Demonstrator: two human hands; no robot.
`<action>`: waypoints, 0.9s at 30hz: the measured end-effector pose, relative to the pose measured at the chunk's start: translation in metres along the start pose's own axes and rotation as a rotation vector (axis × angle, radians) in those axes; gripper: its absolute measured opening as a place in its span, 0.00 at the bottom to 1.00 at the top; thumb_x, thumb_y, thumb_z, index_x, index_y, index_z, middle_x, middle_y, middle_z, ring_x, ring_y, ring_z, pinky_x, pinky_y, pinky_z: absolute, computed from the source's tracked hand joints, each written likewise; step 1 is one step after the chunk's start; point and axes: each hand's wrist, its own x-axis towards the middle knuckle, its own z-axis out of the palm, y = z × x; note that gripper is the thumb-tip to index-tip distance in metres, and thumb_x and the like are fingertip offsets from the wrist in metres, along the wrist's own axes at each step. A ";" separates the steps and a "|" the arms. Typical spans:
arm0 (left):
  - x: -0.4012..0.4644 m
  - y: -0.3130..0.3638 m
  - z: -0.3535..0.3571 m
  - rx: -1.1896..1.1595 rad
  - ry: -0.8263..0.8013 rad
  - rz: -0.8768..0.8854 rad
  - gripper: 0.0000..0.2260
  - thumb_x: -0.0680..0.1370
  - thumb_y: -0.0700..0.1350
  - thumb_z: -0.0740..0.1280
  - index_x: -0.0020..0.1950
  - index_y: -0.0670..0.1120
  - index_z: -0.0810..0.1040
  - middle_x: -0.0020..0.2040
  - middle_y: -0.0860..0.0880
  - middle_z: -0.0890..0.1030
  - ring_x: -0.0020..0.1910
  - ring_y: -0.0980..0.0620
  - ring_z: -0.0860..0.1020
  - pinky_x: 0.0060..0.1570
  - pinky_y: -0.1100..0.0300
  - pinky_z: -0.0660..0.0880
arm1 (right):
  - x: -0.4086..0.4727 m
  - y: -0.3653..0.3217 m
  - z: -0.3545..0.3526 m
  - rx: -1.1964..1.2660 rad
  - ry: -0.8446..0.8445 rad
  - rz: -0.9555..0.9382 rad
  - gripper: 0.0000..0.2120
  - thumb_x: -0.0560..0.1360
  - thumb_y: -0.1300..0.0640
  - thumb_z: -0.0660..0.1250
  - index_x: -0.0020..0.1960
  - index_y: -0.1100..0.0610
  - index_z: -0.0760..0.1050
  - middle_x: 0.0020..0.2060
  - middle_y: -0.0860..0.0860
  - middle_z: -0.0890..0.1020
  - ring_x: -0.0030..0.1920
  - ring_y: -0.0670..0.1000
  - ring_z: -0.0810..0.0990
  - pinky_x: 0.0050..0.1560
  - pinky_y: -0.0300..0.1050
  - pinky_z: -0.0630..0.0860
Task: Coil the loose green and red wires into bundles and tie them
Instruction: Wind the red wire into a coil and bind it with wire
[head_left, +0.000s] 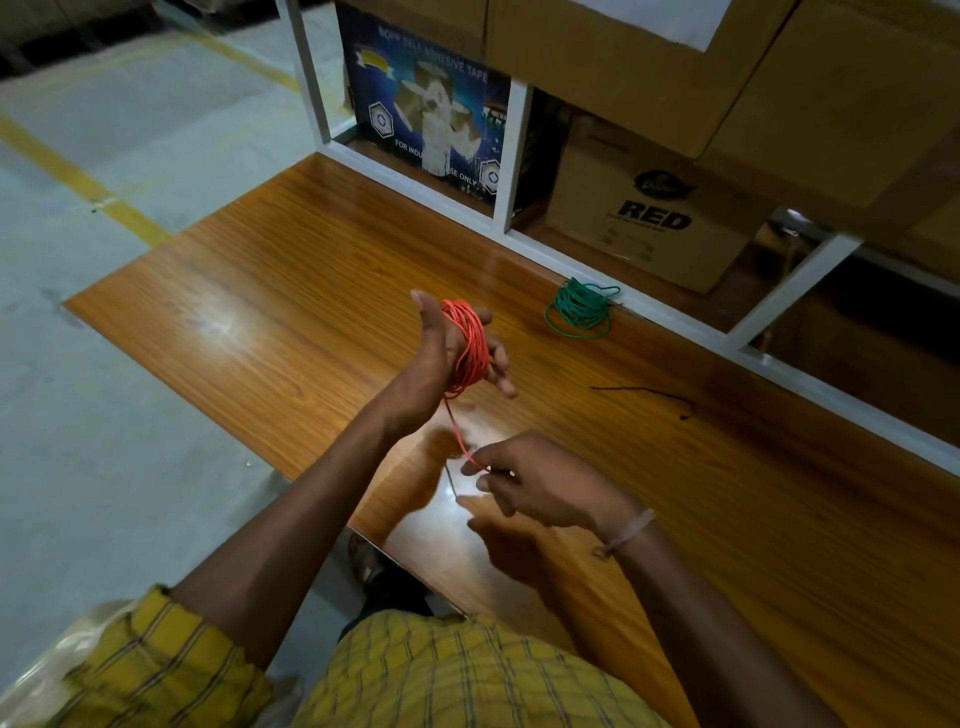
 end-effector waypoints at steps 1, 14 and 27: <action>0.000 -0.002 -0.002 0.063 -0.016 -0.023 0.57 0.66 0.85 0.46 0.75 0.39 0.65 0.48 0.38 0.82 0.46 0.40 0.85 0.56 0.55 0.81 | -0.005 -0.005 -0.009 0.016 -0.007 0.009 0.12 0.85 0.54 0.64 0.65 0.48 0.82 0.36 0.49 0.85 0.27 0.40 0.77 0.32 0.46 0.77; -0.022 0.003 -0.001 0.323 -0.309 -0.171 0.45 0.83 0.71 0.41 0.53 0.33 0.81 0.30 0.42 0.66 0.25 0.47 0.69 0.43 0.54 0.79 | -0.007 0.019 -0.086 -0.160 0.625 -0.129 0.03 0.77 0.54 0.76 0.49 0.53 0.88 0.44 0.47 0.83 0.46 0.50 0.81 0.47 0.55 0.79; -0.011 0.003 -0.010 -0.429 -0.473 -0.383 0.27 0.85 0.57 0.53 0.46 0.39 0.83 0.23 0.54 0.56 0.17 0.53 0.55 0.23 0.62 0.67 | 0.004 0.037 -0.025 0.799 0.768 -0.109 0.12 0.77 0.48 0.75 0.48 0.57 0.82 0.39 0.50 0.83 0.41 0.49 0.79 0.43 0.48 0.78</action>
